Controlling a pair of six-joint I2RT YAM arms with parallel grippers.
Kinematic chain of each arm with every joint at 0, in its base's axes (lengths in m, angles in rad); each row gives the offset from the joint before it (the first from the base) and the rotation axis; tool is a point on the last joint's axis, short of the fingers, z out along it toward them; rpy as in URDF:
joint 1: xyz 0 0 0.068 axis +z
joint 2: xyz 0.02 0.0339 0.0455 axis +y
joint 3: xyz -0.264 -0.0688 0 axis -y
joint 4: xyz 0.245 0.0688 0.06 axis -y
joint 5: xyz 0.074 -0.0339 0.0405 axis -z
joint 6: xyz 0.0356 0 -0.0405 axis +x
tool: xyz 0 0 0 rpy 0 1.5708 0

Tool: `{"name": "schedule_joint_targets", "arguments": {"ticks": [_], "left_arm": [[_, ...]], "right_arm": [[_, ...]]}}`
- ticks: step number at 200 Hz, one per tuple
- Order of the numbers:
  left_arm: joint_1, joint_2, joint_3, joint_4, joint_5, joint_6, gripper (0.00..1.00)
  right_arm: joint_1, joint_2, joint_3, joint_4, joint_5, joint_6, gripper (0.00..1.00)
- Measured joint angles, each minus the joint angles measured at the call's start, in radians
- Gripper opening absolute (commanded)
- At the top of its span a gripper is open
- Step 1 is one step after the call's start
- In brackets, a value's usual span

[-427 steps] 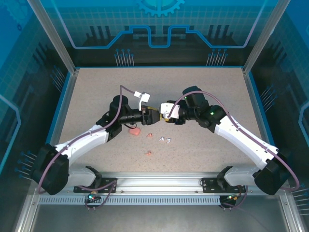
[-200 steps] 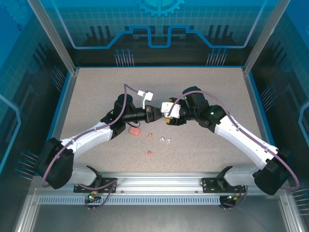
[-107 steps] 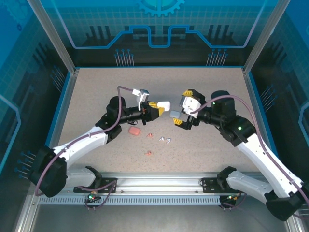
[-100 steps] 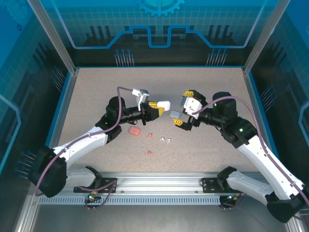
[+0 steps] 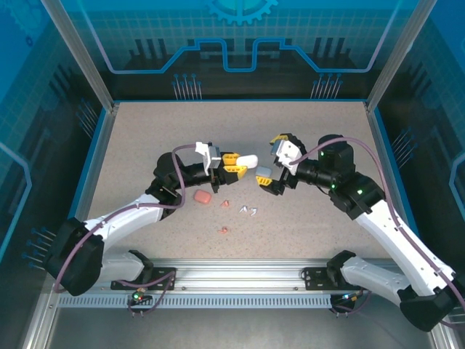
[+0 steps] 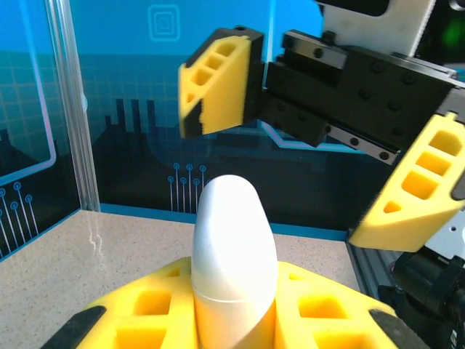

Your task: Insert the wireless bluetooth earbuds into the charging case

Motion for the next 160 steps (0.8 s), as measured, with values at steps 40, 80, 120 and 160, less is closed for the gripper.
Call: {"name": "schedule_joint_targets", "arguments": {"ticks": [40,80,120,160], "left_arm": [[-0.002,0.000,0.000,0.000,0.009,0.048,0.00],[-0.002,0.000,0.000,0.000,0.009,0.064,0.00],[-0.002,0.001,0.000,0.000,0.015,0.067,0.00],[-0.002,0.008,0.000,0.000,0.016,0.069,0.00]], "right_arm": [[0.001,0.039,0.033,0.010,-0.004,0.000,1.00],[0.009,0.071,0.047,0.031,0.000,0.000,1.00],[0.015,0.105,0.067,0.036,0.022,0.000,1.00],[0.016,0.118,0.084,0.038,0.042,0.000,1.00]]}}
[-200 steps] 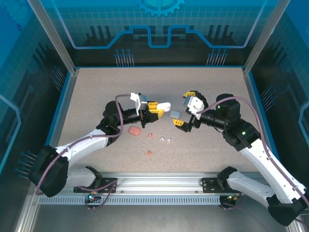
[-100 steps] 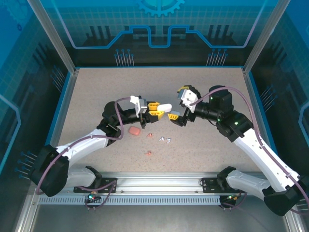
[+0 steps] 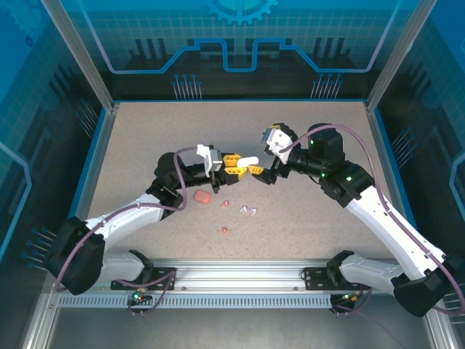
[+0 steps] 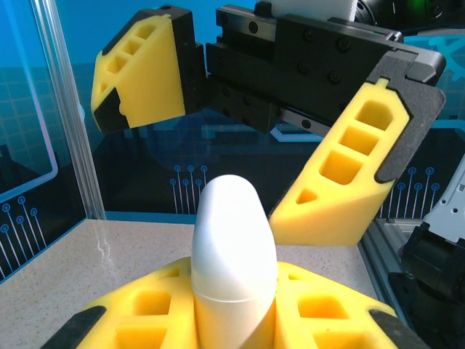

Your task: Insert the wireless bluetooth earbuds into the charging case

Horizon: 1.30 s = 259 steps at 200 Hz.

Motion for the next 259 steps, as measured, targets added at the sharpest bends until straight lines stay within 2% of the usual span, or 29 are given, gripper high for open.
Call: {"name": "schedule_joint_targets", "arguments": {"ticks": [121,189,259], "left_arm": [[0.000,0.000,0.000,-0.031,-0.007,0.023,0.00],[0.000,-0.001,-0.001,-0.034,-0.012,0.031,0.00],[0.000,-0.093,-0.140,-0.034,-0.130,0.063,0.00]], "right_arm": [[0.005,0.037,0.066,-0.001,0.049,0.000,1.00],[0.004,0.035,0.082,-0.011,0.018,0.013,1.00],[-0.008,0.001,0.186,-0.188,0.071,0.280,1.00]]}}
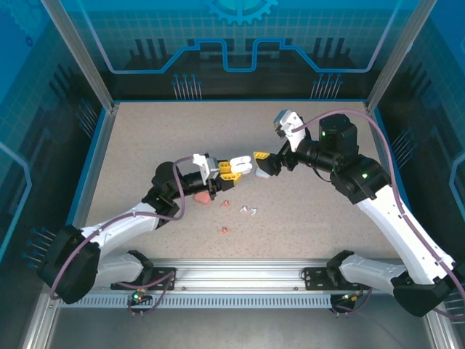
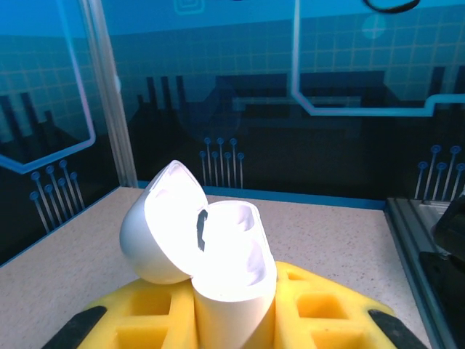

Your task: Insert the wireless bluetooth earbuds into the charging case

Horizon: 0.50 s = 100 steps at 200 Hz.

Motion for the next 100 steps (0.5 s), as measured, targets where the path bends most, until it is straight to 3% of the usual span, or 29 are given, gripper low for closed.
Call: {"name": "schedule_joint_targets", "arguments": {"ticks": [52,100], "left_arm": [[0.000,-0.192,-0.139,-0.063,-0.097,0.016,0.00],[0.000,-0.386,-0.183,-0.193,-0.147,0.033,0.00]], "right_arm": [[-0.003,-0.006,-0.062,-0.133,0.112,0.304,1.00],[-0.008,0.092,-0.152,-0.248,0.223,0.618,0.86]]}}
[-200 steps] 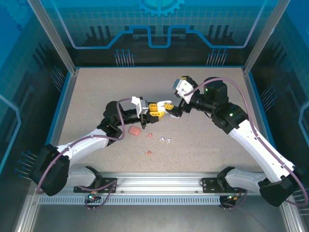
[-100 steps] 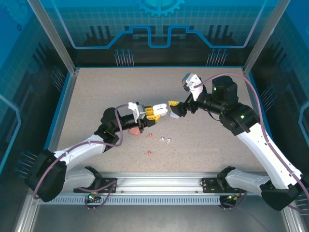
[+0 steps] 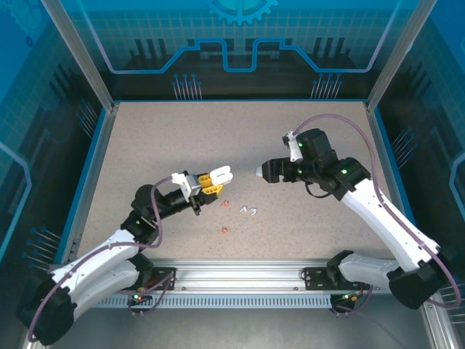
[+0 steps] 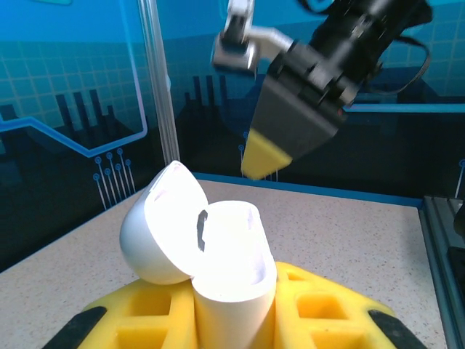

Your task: Insert the wireless bluetooth earbuds into the charging case

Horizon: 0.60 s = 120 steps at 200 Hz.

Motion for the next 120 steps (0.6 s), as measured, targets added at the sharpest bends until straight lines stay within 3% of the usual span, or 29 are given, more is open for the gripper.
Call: {"name": "schedule_joint_targets", "arguments": {"ticks": [83,120], "left_arm": [[0.000,-0.132,-0.014,-0.124,-0.032,0.039,0.00],[0.000,-0.140,-0.016,-0.140,-0.034,0.040,0.00]], "right_arm": [[0.108,0.338,-0.005,-0.119,0.084,0.389,0.76],[0.153,0.465,0.016,-0.124,0.087,0.491,0.63]]}}
